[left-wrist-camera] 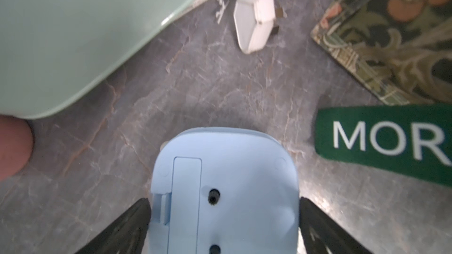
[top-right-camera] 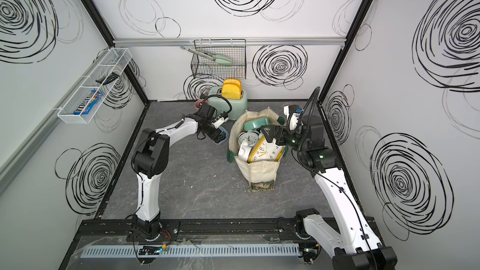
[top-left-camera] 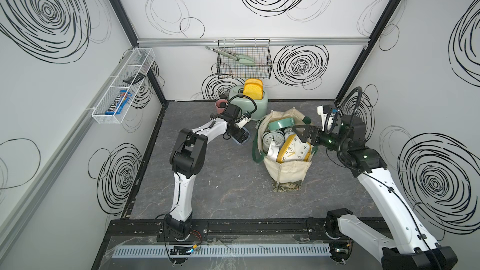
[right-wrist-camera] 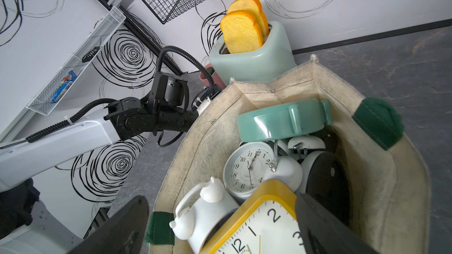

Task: Put the alarm clock into the canvas bag
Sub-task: Pick up the alarm from the center of the board.

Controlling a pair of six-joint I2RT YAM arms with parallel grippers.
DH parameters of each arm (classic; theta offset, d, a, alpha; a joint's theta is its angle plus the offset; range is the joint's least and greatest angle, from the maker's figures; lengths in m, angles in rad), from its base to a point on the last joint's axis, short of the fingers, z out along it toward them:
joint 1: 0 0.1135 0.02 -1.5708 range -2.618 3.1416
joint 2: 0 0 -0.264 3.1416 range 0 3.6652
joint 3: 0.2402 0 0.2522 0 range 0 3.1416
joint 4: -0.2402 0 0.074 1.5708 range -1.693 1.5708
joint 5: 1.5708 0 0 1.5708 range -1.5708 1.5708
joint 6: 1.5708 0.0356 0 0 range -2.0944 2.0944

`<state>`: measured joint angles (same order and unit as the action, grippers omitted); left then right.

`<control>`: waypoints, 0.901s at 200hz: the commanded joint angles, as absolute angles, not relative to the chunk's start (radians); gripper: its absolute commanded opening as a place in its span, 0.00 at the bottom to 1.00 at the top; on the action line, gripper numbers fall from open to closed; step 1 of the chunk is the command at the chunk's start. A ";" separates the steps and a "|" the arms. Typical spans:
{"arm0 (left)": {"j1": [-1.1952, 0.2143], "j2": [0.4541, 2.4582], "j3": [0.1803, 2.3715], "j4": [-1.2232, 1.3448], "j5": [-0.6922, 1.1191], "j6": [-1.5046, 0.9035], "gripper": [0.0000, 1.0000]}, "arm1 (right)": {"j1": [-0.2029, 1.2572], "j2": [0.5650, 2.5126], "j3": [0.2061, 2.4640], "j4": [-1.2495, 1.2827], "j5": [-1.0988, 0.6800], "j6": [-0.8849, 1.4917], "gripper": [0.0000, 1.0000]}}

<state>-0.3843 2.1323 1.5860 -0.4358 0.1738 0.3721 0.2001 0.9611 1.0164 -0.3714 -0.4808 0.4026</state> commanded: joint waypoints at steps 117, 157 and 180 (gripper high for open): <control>-0.405 2.183 1.546 -0.635 0.169 0.333 0.96 | 0.253 0.942 1.091 -0.395 -0.448 0.376 0.97; -0.408 2.198 1.566 -0.660 0.174 0.332 0.96 | 0.254 0.943 1.085 -0.379 -0.453 0.379 0.97; -0.409 2.193 1.555 -0.652 0.183 0.337 0.96 | 0.254 0.940 1.085 -0.383 -0.450 0.375 0.97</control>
<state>-0.4038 2.1220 1.5879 -0.5304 0.1493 0.3534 0.2497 0.9558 1.0595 -0.3885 -0.4580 0.3908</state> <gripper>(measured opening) 0.962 0.975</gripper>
